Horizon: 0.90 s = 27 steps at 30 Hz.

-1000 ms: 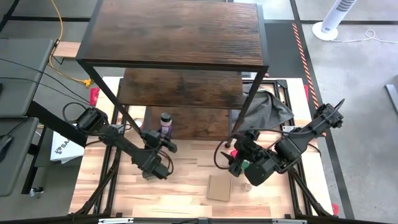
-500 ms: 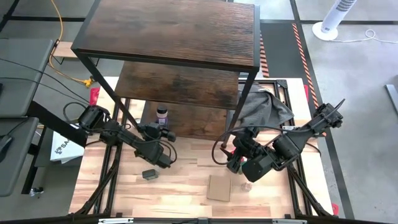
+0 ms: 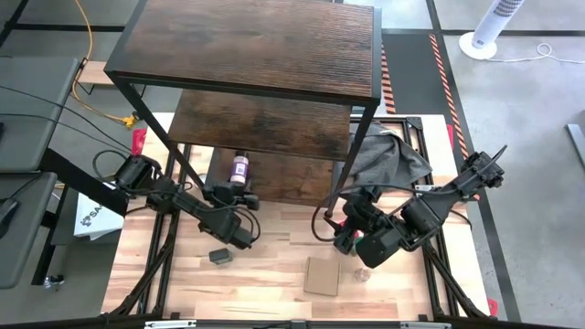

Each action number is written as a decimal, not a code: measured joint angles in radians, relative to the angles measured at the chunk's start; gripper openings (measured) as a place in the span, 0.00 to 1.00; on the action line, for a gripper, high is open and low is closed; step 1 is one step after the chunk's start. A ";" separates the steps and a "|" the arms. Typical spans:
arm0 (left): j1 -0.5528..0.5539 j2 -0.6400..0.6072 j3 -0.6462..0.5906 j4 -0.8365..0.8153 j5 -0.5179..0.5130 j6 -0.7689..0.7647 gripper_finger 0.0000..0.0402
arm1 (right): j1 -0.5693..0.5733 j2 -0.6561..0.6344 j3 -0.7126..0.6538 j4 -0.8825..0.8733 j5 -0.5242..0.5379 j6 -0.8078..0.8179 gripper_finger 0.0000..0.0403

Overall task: Shelf spices
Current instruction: Put the black seasoning bottle on the shelf

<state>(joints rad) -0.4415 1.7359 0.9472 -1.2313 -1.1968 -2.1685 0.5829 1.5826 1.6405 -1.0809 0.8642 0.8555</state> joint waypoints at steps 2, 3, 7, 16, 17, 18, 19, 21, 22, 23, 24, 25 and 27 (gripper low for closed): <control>-0.013 -0.011 0.016 -0.032 -0.015 -0.006 0.83 | -0.003 0.000 0.000 0.000 0.000 -0.003 0.85; -0.016 -0.021 0.029 -0.054 -0.025 -0.002 0.83 | -0.008 0.000 0.000 0.000 0.000 -0.008 0.85; -0.020 -0.061 0.085 -0.171 -0.044 0.005 0.83 | -0.024 0.000 0.000 0.000 -0.004 -0.008 0.85; 0.070 -0.077 0.095 -0.141 -0.042 0.051 0.83 | -0.047 0.000 0.000 0.000 -0.005 -0.010 0.85; 0.084 -0.077 0.095 -0.133 -0.042 0.057 0.83 | -0.048 0.000 0.000 0.000 -0.004 -0.010 0.85; 0.097 -0.078 0.095 -0.122 -0.041 0.072 0.83 | -0.048 0.000 0.000 0.000 -0.002 -0.010 0.85; 0.112 -0.078 0.095 -0.108 -0.033 0.095 0.83 | -0.048 0.000 0.000 0.000 -0.002 -0.010 0.85; 0.138 -0.076 0.095 -0.085 -0.014 0.148 0.83 | -0.049 0.000 0.000 0.000 -0.004 -0.007 0.85; 0.151 -0.074 0.095 -0.075 -0.012 0.169 0.83 | -0.049 0.000 0.000 0.000 -0.004 -0.007 0.85; 0.162 -0.073 0.095 -0.064 -0.012 0.185 0.83 | -0.049 0.000 0.000 0.000 -0.003 -0.007 0.85; 0.174 -0.073 0.095 -0.052 -0.007 0.199 0.83 | -0.049 0.000 0.000 0.000 -0.003 -0.008 0.85; 0.186 -0.073 0.095 -0.040 0.005 0.217 0.83 | -0.049 0.000 0.000 0.000 -0.003 -0.008 0.85; 0.208 -0.073 0.095 -0.020 0.051 0.258 0.82 | -0.048 0.000 0.000 -0.001 -0.003 -0.007 0.85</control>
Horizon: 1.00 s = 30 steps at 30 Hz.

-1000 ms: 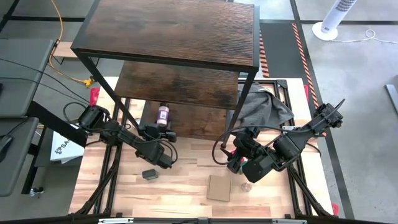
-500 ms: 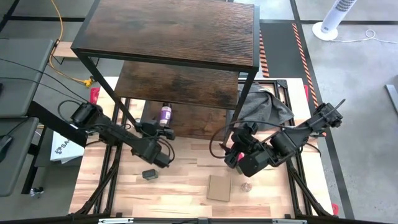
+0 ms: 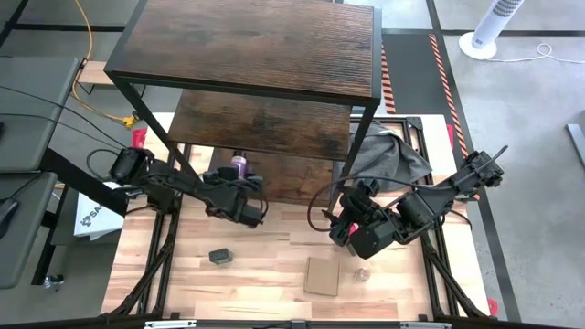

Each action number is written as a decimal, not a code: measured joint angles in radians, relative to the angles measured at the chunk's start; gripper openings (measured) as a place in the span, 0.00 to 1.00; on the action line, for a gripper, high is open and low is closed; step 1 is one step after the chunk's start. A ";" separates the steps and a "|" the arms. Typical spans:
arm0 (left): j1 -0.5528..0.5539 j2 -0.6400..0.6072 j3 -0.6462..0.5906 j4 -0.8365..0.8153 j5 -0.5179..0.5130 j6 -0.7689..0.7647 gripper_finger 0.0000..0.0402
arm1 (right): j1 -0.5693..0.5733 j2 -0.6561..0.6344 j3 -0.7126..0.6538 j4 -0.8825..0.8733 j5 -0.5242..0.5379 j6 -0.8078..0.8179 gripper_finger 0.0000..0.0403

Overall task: Shelf spices
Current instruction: Put the black seasoning bottle on the shelf

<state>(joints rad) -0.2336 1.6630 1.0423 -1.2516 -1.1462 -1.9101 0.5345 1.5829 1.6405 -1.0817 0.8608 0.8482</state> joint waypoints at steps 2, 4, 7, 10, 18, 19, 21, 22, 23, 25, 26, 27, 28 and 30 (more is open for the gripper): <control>0.013 0.000 0.000 0.013 0.037 0.041 0.79 | 0.000 0.000 0.000 -0.001 0.000 0.005 0.85; 0.014 0.000 0.000 0.020 0.053 0.055 0.72 | 0.000 0.000 0.000 -0.002 0.000 0.007 0.85; 0.013 0.000 0.000 0.020 0.080 0.056 0.56 | 0.000 0.000 0.000 -0.002 0.000 0.007 0.85; -0.001 0.000 0.000 0.018 0.096 0.055 0.38 | 0.000 0.000 0.000 -0.002 0.000 0.008 0.85; -0.145 -0.049 0.097 0.009 0.148 0.170 0.38 | 0.039 -0.058 0.000 -0.002 -0.002 -0.007 0.85; -0.167 -0.056 0.117 0.008 0.155 0.191 0.38 | 0.048 -0.066 0.000 -0.001 -0.005 0.000 0.85; -0.214 -0.072 0.155 0.008 0.166 0.245 0.38 | 0.062 -0.086 0.000 0.000 -0.034 0.007 0.85; -0.239 -0.079 0.177 0.009 0.170 0.271 0.38 | 0.069 -0.097 0.000 0.004 -0.064 0.008 0.85; -0.267 -0.085 0.199 0.016 0.173 0.307 0.38 | 0.078 -0.106 0.000 0.010 -0.099 0.008 0.85; -0.328 -0.095 0.247 0.063 0.161 0.432 0.38 | 0.099 -0.119 0.000 0.026 -0.164 0.008 0.85; -0.356 -0.097 0.272 0.100 0.155 0.514 0.38 | 0.111 -0.119 0.000 0.041 -0.191 0.008 0.85; -0.384 -0.098 0.295 0.148 0.155 0.606 0.38 | 0.123 -0.118 0.000 0.058 -0.214 0.004 0.85; -0.407 -0.098 0.319 0.206 0.164 0.704 0.38 | 0.135 -0.116 0.000 0.074 -0.229 -0.007 0.85; -0.438 -0.098 0.361 0.342 0.218 0.902 0.38 | 0.152 -0.105 0.000 0.120 -0.252 -0.044 0.85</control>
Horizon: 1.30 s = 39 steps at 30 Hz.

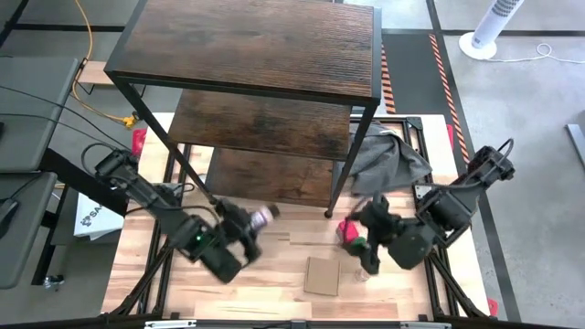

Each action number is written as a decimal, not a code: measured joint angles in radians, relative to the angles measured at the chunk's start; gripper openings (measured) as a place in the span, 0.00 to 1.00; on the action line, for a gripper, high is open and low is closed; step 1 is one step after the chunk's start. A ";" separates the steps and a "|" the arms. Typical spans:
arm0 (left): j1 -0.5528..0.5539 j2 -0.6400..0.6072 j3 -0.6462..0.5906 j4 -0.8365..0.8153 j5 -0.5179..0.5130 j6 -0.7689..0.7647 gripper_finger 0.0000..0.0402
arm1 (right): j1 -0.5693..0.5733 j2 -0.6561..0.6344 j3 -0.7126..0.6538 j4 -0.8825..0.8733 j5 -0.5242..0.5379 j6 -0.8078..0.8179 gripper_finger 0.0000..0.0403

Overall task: Shelf spices
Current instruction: Put the black seasoning bottle on the shelf

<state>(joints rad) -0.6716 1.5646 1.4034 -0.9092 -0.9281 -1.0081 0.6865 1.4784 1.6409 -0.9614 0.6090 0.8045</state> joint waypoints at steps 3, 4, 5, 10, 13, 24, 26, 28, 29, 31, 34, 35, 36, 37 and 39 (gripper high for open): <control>-0.006 0.000 0.022 0.260 0.082 0.254 0.38 | 0.006 0.033 0.000 0.047 -0.008 -0.054 0.85; -0.004 0.001 0.028 0.338 0.094 0.327 0.38 | 0.004 0.047 0.000 0.067 -0.007 -0.076 0.85; 0.000 0.002 0.034 0.397 0.095 0.389 0.38 | 0.001 0.062 0.000 0.091 -0.007 -0.098 0.85; 0.033 0.001 0.077 0.477 0.085 0.507 0.38 | -0.006 0.107 0.000 0.181 0.024 -0.191 0.85; 0.045 0.002 0.083 0.479 0.114 0.513 0.38 | -0.005 0.108 0.000 0.184 0.117 -0.203 0.85; 0.055 0.075 0.085 0.697 0.254 0.565 0.38 | -0.054 0.112 0.000 0.373 0.048 -0.349 0.85; 0.056 0.076 0.085 0.698 0.241 0.565 0.38 | -0.059 0.112 0.000 0.387 -0.010 -0.355 0.85; 0.060 0.075 0.085 0.699 0.219 0.570 0.38 | -0.060 0.113 0.000 0.396 -0.053 -0.352 0.85; 0.062 0.074 0.085 0.699 0.215 0.576 0.38 | -0.059 0.113 0.000 0.398 -0.058 -0.349 0.85; 0.063 0.073 0.087 0.699 0.220 0.588 0.38 | -0.059 0.113 0.000 0.398 -0.044 -0.344 0.85; 0.065 0.072 0.095 0.703 0.226 0.602 0.38 | -0.062 0.113 0.000 0.399 -0.021 -0.334 0.84; 0.067 0.072 0.095 0.703 0.220 0.602 0.38 | -0.065 0.116 0.000 0.403 -0.020 -0.334 0.82; 0.068 0.072 0.095 0.704 0.213 0.602 0.38 | -0.067 0.119 0.001 0.406 -0.016 -0.334 0.80; 0.069 0.072 0.095 0.706 0.212 0.604 0.38 | -0.067 0.123 0.001 0.403 -0.013 -0.335 0.76; 0.072 0.072 0.095 0.721 0.215 0.622 0.38 | -0.070 0.133 0.001 0.405 -0.003 -0.340 0.68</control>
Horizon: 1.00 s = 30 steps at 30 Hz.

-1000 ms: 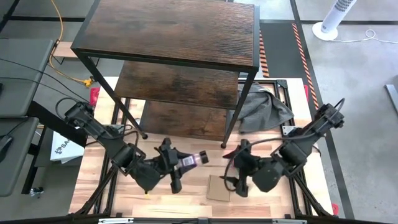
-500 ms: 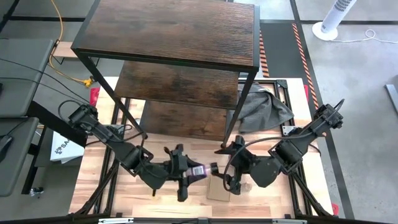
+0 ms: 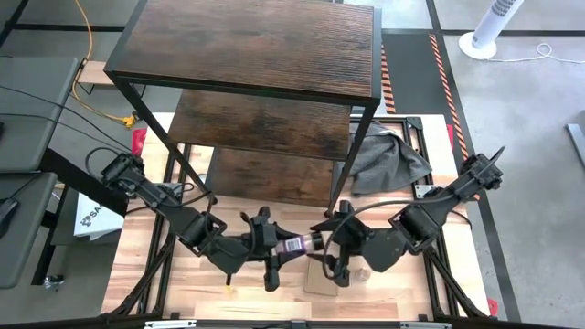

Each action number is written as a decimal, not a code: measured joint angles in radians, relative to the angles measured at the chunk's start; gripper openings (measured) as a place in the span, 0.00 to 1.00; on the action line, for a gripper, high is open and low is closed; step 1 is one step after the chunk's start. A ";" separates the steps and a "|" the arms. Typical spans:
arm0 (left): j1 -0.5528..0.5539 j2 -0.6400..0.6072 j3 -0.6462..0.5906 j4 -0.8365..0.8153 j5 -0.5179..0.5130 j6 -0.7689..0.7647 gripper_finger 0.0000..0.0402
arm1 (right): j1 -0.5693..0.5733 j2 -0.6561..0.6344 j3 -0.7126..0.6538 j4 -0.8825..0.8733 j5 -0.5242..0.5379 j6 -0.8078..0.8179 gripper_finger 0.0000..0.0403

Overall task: Shelf spices
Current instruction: Put the black seasoning bottle on the shelf

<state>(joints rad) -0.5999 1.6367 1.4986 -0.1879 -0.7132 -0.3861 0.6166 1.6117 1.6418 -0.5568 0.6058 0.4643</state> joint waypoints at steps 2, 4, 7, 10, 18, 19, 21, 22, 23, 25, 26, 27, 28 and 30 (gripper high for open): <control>0.004 0.000 0.000 0.009 0.016 0.009 0.38 | -0.003 0.005 0.000 0.010 0.006 -0.010 0.57; 0.006 0.000 0.000 0.009 0.039 0.015 0.38 | -0.006 0.006 0.000 0.015 0.003 -0.020 0.50; 0.005 0.000 0.000 0.017 0.030 0.030 0.38 | -0.007 0.006 0.000 0.015 0.001 -0.027 0.51; 0.004 0.000 0.000 0.023 0.042 0.037 0.38 | -0.006 0.002 0.000 0.015 0.009 -0.029 0.51; -0.014 -0.064 -0.001 -0.197 0.049 -0.113 0.69 | -0.008 -0.003 -0.003 -0.174 -0.048 0.032 0.51; -0.019 -0.075 0.002 -0.202 0.071 -0.129 0.74 | -0.011 -0.001 -0.003 -0.182 -0.079 0.036 0.51; -0.018 -0.091 0.003 -0.263 0.138 -0.137 0.82 | -0.015 0.004 0.000 -0.226 -0.120 0.061 0.51; -0.013 -0.093 0.002 -0.289 0.165 -0.137 0.84 | -0.021 0.004 -0.001 -0.290 -0.124 0.067 0.51; -0.009 -0.090 0.002 -0.312 0.180 -0.137 0.85 | -0.024 0.004 -0.003 -0.337 -0.123 0.072 0.51; -0.006 -0.086 -0.001 -0.347 0.200 -0.133 0.86 | -0.032 0.011 -0.002 -0.353 -0.130 0.085 0.51; 0.000 -0.083 -0.001 -0.339 0.217 -0.122 0.86 | -0.036 0.012 -0.001 -0.378 -0.142 0.085 0.51; 0.012 -0.083 0.001 -0.329 0.243 -0.101 0.86 | -0.045 0.012 -0.001 -0.401 -0.167 0.081 0.51; 0.020 -0.083 0.001 -0.329 0.274 -0.076 0.86 | -0.056 0.017 -0.001 -0.402 -0.195 0.074 0.51; 0.054 -0.066 0.001 -0.329 0.326 -0.038 0.86 | -0.066 0.033 -0.001 -0.385 -0.242 0.051 0.51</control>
<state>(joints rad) -0.5455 1.5702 1.4994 -0.5167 -0.3872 -0.4241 0.5506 1.6447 1.6413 -0.9420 0.3643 0.5154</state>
